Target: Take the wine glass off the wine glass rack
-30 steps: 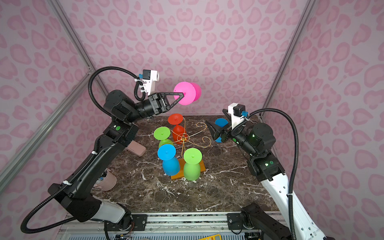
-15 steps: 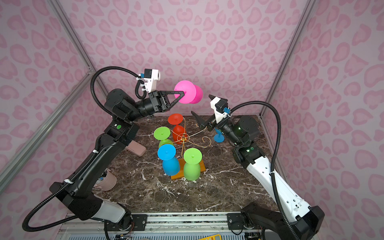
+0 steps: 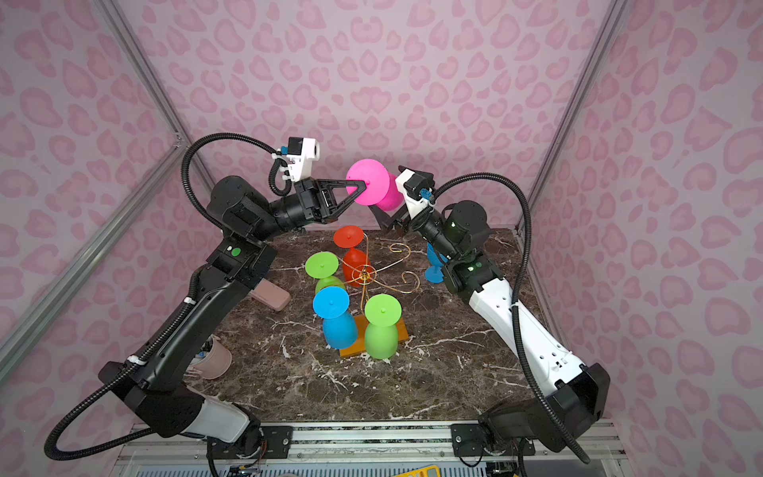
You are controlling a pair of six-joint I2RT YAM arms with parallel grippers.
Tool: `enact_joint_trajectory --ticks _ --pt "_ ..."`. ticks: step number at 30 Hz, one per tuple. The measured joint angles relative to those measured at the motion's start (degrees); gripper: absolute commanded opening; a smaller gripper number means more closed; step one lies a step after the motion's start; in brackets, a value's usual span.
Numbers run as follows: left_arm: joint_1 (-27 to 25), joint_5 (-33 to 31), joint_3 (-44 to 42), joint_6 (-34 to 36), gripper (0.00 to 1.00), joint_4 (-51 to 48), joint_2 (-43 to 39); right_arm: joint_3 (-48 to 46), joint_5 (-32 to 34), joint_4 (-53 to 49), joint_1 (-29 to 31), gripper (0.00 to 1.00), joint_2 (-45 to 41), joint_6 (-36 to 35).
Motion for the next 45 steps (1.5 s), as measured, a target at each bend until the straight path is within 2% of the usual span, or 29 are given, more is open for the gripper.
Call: enact_joint_trajectory --ticks 8,17,18,21,23,24,27,30,36,45 --pt "0.17 0.02 0.02 -2.45 0.04 1.49 0.0 1.11 0.2 -0.28 0.04 0.94 2.03 -0.7" --pt "0.85 0.02 -0.26 -8.63 0.03 5.09 0.61 1.22 -0.02 -0.42 0.2 0.83 1.95 -1.4" --pt "0.94 0.04 -0.35 -9.11 0.06 5.6 0.61 1.18 -0.02 -0.68 0.2 0.82 1.7 -1.44" --pt "1.25 0.57 -0.57 -10.1 0.25 6.86 0.7 1.11 0.37 -2.69 0.22 0.81 0.72 -1.2" --pt "1.62 1.2 -0.63 -10.12 0.44 7.48 0.7 2.05 1.75 -5.42 0.04 0.79 0.02 -0.22" --pt "1.75 1.2 -0.66 -10.05 0.51 7.54 0.68 2.78 2.4 -6.64 0.02 0.79 -0.22 0.24" --pt "2.32 1.07 -1.11 -8.26 0.58 7.26 0.55 5.27 3.93 -12.11 -0.35 0.77 -2.21 1.75" --pt "3.04 0.52 -2.03 -3.39 0.6 5.31 -0.28 7.89 5.44 -19.21 -0.44 0.75 -4.7 3.04" --pt "3.45 -4.24 -6.01 15.74 0.63 2.47 -4.02 16.55 9.51 -37.59 -0.76 0.72 -7.08 4.72" --pt "1.18 -17.07 -13.42 54.69 0.63 2.4 -7.58 24.3 10.78 -56.74 -0.74 0.66 -5.99 7.43"
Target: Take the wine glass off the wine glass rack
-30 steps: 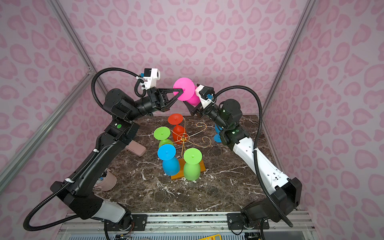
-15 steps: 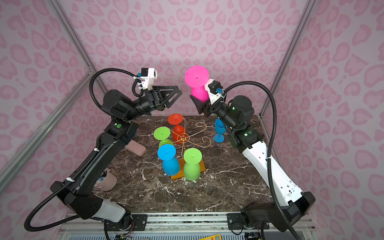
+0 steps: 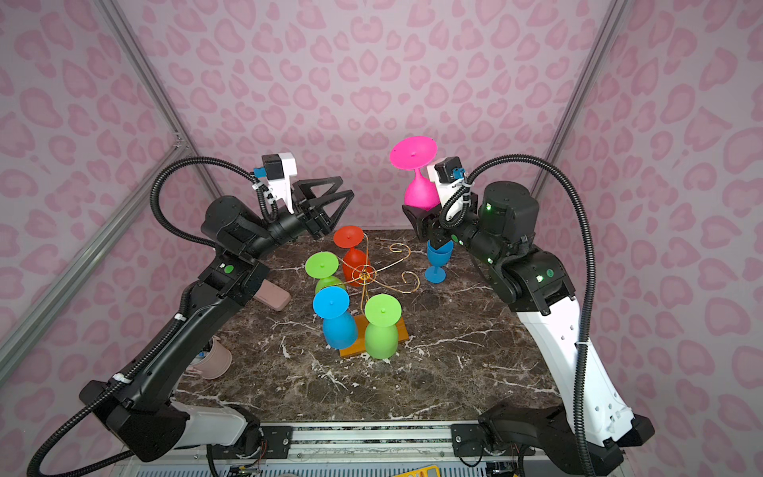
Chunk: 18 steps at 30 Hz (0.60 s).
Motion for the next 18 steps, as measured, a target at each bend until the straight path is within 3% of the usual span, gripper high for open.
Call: enact_joint_trajectory --ticks 5,9,13,18 --pt "-1.14 -2.43 -0.98 21.22 0.62 0.68 0.33 1.51 -1.46 -4.9 0.66 0.62 2.25 1.79" --pt "-1.29 -2.62 -1.42 34.32 0.59 1.97 1.33 1.88 -2.4 -6.78 1.99 0.61 3.85 2.86" --pt "-1.29 -1.66 -1.51 42.25 0.53 2.89 2.29 2.1 -2.75 -8.22 3.58 0.6 5.09 3.26" --pt "-1.29 -1.01 -1.51 46.6 0.52 5.44 2.91 2.4 -2.86 -9.49 5.29 0.57 6.03 3.76"
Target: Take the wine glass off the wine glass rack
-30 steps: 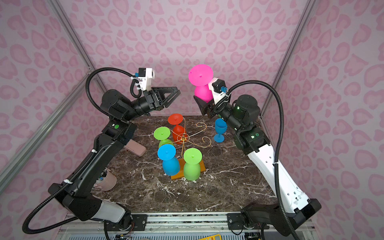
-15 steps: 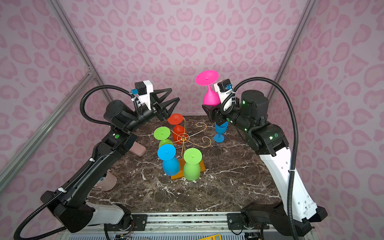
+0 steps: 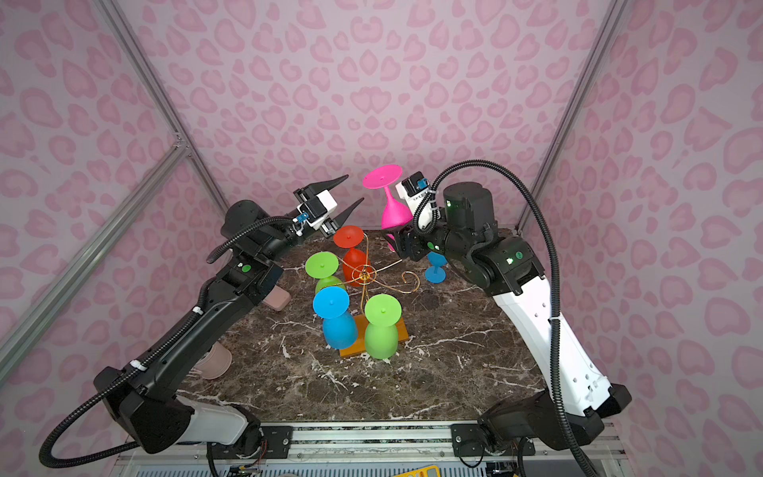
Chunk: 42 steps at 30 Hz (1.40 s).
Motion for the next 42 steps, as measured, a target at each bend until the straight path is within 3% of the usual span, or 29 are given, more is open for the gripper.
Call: enact_joint_trajectory --ticks 16,19,27,30,34,38,42 --pt "-0.04 5.66 0.24 5.84 0.43 0.72 0.2 -0.46 -1.55 -1.11 2.21 0.52 2.16 1.2" --pt "-0.04 5.9 0.24 6.75 0.37 0.72 0.17 -0.31 -1.77 -1.57 2.51 0.52 2.54 1.22" --pt "-0.04 6.88 0.24 9.03 0.1 0.63 -0.24 0.81 -2.58 -2.38 3.45 0.54 3.63 2.14" --pt "0.22 5.97 0.24 9.49 0.04 -0.26 -0.24 1.07 -2.01 -2.49 3.45 0.59 3.34 2.12" --pt "0.26 4.92 0.28 8.52 0.03 -0.52 -0.22 1.09 -1.46 -2.43 3.43 0.78 2.73 2.27" --pt "1.03 2.8 3.02 1.9 0.03 -1.46 0.55 -1.22 -1.7 1.9 3.06 0.9 -0.13 2.93" --pt "2.25 0.04 3.58 -5.57 0.03 -0.7 0.61 -7.02 -3.23 8.09 1.51 0.95 -5.84 5.01"
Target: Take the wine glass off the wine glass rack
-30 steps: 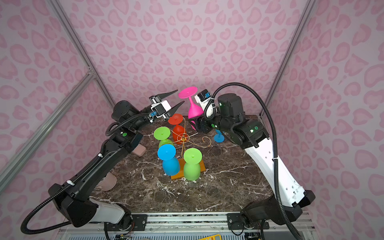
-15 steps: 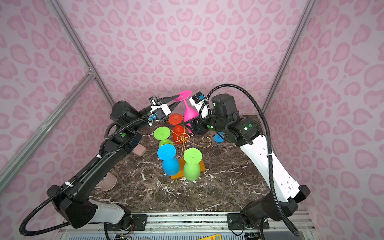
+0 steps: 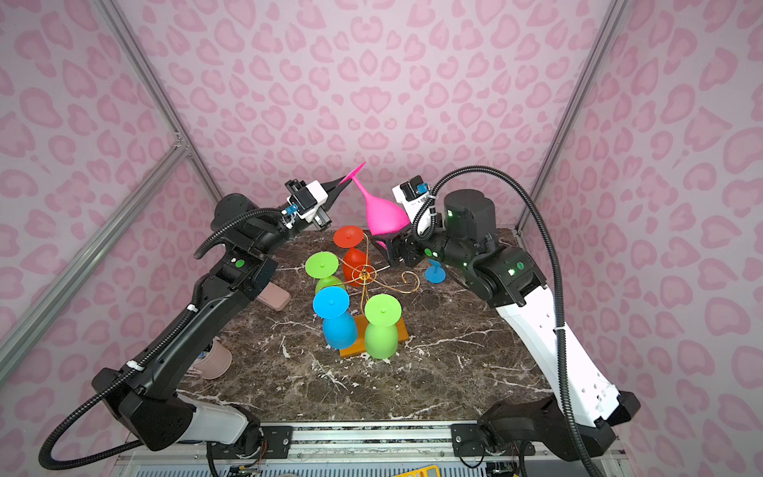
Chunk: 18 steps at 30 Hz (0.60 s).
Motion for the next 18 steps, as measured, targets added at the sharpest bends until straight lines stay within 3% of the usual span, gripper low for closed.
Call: enact_joint_trajectory --ticks 4,10,18 --pt "1.57 -4.24 -0.33 -6.03 0.03 0.31 -0.09 -7.72 -2.47 8.0 -4.48 0.96 -7.45 4.11" --pt "4.44 -8.28 -2.58 -17.97 0.03 0.37 -0.72 -18.1 -7.76 20.59 -13.81 0.78 -15.63 11.28" --pt "4.66 -8.33 -5.51 -26.69 0.03 1.4 -2.54 -22.56 -14.21 29.79 -16.79 0.68 -13.99 18.84"
